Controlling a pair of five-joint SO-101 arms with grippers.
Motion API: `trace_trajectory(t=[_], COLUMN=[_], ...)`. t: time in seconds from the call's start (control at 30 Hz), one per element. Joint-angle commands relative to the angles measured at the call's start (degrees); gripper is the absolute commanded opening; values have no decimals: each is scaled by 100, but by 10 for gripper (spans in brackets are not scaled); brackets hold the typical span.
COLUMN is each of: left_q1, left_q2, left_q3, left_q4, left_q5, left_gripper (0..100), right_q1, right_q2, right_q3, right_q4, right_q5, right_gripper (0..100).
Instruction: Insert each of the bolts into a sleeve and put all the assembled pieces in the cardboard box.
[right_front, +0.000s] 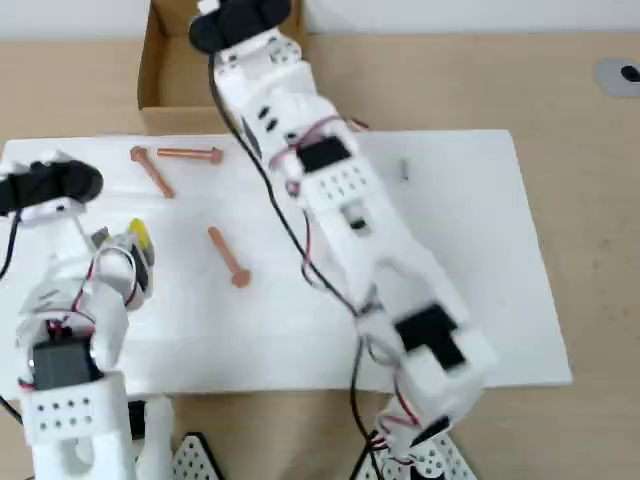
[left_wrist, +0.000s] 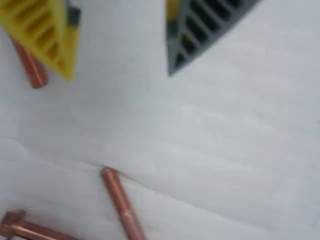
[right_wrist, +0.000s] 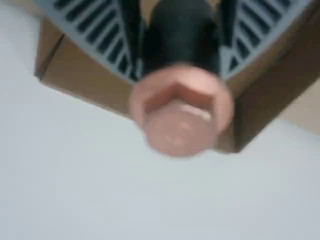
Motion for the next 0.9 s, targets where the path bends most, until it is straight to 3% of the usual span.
trace_trajectory(t=[0.0, 0.3, 0.47, 0.7, 0.87], left_q1=[-132, -97, -88, -88, -88], left_q2=[444, 884, 884, 892, 892], left_q3=[-492, -642, -615, -589, -589], left_q4=[-97, -88, -88, -79, 35], left_q5=[-9, -26, -9, 9, 176], left_gripper=[135, 135, 135, 135, 135], right_q1=[382, 585, 585, 629, 629], right_q2=[1376, 5666, 7240, 7688, 7697], right_q3=[-2044, -6633, -8435, -8857, -8866], right_q4=[-185, -141, 299, 598, 853], right_q5=[-62, -35, -35, -35, -53], right_gripper=[9, 12, 13, 22, 132])
